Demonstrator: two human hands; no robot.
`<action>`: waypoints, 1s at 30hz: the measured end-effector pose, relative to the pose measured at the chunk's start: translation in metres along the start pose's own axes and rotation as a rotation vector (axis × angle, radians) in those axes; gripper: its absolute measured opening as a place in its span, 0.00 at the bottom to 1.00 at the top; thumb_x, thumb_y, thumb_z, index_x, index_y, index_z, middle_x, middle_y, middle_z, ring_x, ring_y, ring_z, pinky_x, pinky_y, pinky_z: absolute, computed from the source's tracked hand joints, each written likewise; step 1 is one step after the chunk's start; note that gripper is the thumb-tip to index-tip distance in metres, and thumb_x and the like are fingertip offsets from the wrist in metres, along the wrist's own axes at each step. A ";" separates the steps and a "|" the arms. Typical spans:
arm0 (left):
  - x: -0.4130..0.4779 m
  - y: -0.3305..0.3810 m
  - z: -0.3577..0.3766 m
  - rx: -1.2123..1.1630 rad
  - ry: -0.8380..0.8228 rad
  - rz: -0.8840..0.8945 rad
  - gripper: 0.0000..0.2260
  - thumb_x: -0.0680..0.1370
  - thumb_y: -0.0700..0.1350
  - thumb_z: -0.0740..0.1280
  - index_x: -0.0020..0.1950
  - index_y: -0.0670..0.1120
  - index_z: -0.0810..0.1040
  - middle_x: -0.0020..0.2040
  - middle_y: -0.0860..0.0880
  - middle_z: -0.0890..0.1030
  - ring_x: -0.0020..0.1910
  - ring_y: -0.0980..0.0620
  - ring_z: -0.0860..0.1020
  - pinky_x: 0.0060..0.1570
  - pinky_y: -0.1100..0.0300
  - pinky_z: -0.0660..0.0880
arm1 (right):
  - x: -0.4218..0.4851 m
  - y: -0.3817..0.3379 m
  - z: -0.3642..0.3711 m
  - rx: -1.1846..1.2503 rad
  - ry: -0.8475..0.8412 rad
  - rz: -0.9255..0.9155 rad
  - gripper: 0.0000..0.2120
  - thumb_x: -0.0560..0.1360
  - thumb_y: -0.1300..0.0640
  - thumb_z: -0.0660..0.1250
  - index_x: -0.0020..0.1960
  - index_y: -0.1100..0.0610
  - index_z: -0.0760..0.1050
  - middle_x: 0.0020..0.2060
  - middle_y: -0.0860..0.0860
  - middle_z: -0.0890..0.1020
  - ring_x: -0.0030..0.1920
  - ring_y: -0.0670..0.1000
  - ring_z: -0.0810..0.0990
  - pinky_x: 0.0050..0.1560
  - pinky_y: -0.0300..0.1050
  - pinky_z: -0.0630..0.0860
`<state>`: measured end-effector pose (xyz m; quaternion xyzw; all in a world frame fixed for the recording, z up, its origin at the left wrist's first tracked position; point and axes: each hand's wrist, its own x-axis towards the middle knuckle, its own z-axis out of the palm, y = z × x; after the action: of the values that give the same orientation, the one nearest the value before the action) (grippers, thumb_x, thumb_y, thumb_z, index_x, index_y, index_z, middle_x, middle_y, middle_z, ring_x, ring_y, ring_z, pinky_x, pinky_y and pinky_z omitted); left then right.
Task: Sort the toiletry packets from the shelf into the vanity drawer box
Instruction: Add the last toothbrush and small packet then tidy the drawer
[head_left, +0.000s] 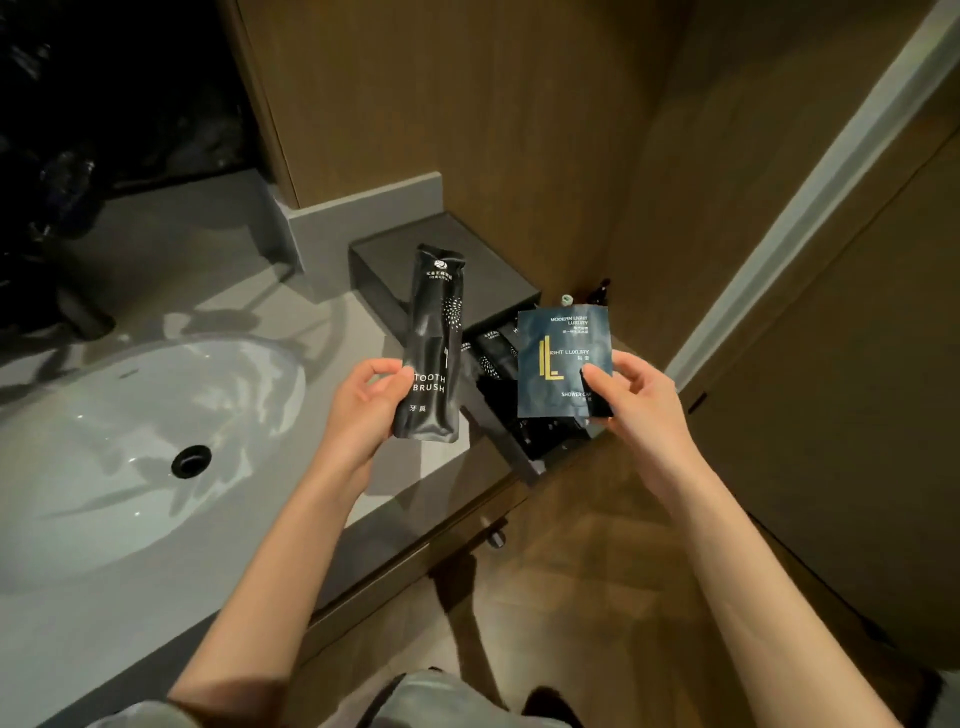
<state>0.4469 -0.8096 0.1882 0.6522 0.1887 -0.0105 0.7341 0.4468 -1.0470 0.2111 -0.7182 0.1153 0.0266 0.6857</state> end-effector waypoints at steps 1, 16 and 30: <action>0.010 0.000 0.006 0.001 0.033 -0.004 0.05 0.78 0.42 0.65 0.42 0.50 0.74 0.35 0.52 0.82 0.29 0.58 0.78 0.33 0.62 0.74 | 0.018 -0.003 0.000 -0.007 -0.024 -0.003 0.11 0.78 0.58 0.65 0.60 0.56 0.76 0.48 0.51 0.86 0.45 0.46 0.85 0.38 0.39 0.80; 0.129 -0.007 0.078 0.016 0.532 0.004 0.09 0.75 0.36 0.67 0.38 0.47 0.78 0.33 0.53 0.80 0.26 0.66 0.76 0.32 0.74 0.73 | 0.257 -0.011 0.030 -0.169 -0.384 0.000 0.22 0.77 0.65 0.64 0.70 0.61 0.65 0.50 0.54 0.83 0.47 0.50 0.82 0.47 0.41 0.78; 0.182 -0.013 0.081 0.471 0.783 0.039 0.07 0.73 0.44 0.71 0.50 0.46 0.83 0.39 0.49 0.82 0.41 0.52 0.80 0.46 0.63 0.72 | 0.299 -0.002 0.059 -0.724 -0.448 -0.425 0.25 0.75 0.60 0.68 0.71 0.61 0.67 0.66 0.58 0.71 0.67 0.56 0.71 0.68 0.42 0.63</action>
<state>0.6343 -0.8471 0.1294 0.7595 0.4322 0.2082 0.4394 0.7453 -1.0268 0.1508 -0.8953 -0.2015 0.0781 0.3896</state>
